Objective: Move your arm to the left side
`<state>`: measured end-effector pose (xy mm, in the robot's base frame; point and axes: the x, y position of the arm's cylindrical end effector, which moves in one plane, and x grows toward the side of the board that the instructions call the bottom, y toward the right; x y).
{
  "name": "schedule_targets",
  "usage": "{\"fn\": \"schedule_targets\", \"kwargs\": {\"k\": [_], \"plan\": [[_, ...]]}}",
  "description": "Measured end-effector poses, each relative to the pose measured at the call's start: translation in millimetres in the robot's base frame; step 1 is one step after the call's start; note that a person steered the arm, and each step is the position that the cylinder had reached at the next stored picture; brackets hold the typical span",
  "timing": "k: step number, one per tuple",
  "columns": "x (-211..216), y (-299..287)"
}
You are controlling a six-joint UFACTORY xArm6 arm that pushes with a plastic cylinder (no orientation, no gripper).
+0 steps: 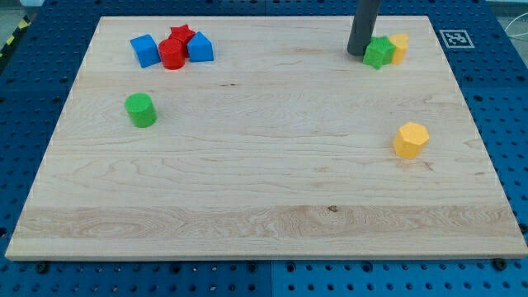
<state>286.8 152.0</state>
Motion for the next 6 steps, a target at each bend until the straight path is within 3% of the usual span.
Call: {"fn": "schedule_targets", "kwargs": {"k": [1, 2, 3, 4, 5, 6], "plan": [[1, 10], [34, -15], [85, -74], [101, -160], [49, -226], [30, -291]]}}
